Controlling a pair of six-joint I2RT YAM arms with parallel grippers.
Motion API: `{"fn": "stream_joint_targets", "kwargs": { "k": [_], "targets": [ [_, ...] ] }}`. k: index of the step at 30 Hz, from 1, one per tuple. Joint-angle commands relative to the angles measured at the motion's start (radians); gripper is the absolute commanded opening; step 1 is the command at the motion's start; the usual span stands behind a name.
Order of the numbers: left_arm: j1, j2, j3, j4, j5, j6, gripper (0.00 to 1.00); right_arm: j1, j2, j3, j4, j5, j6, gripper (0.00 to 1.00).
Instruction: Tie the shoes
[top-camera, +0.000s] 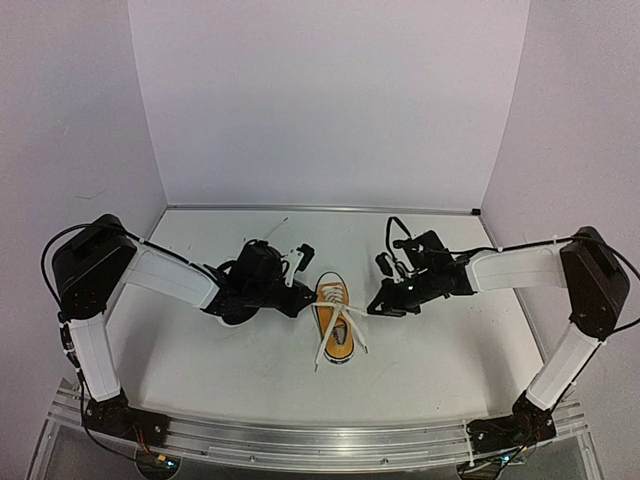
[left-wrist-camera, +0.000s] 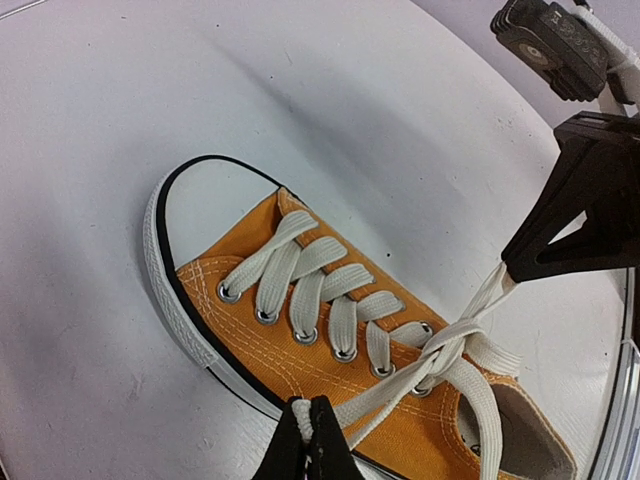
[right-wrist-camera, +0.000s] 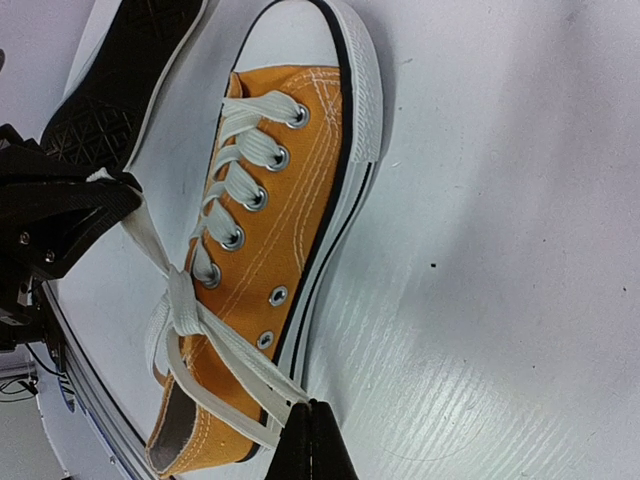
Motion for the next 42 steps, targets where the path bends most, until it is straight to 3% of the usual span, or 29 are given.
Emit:
{"fn": "stream_joint_targets", "kwargs": {
  "k": [1,19,25,28,30,32,34,38,42],
  "targets": [
    [0.009,-0.046,-0.021,-0.036,-0.063,0.023,0.00,-0.019,-0.036,-0.030,-0.034,0.059,-0.015,0.00],
    [0.040,-0.047,-0.018,-0.077,-0.131,0.012,0.00,-0.039,-0.036,-0.047,-0.043,0.066,-0.025,0.00],
    [0.040,-0.038,-0.014,-0.069,-0.072,0.012,0.00,-0.038,-0.023,-0.053,-0.041,0.051,-0.032,0.00],
    [0.041,-0.028,-0.006,-0.056,-0.021,0.019,0.00,-0.038,0.001,-0.031,-0.037,-0.027,-0.044,0.00],
    [0.040,-0.019,0.004,-0.055,0.004,0.022,0.00,-0.038,0.003,-0.016,-0.022,-0.055,-0.037,0.13],
    [0.039,-0.012,0.007,-0.048,0.017,0.022,0.00,-0.038,-0.002,0.005,-0.004,-0.082,-0.031,0.33],
    [0.039,-0.008,0.013,-0.043,0.036,0.023,0.00,-0.038,0.002,0.038,0.004,-0.105,-0.030,0.42],
    [0.038,-0.005,0.022,-0.040,0.044,0.024,0.00,-0.031,0.041,0.098,0.023,-0.157,-0.042,0.51],
    [0.038,-0.006,0.030,-0.039,0.049,0.026,0.02,-0.027,0.108,0.147,0.032,-0.190,-0.036,0.53]
  ]
}}
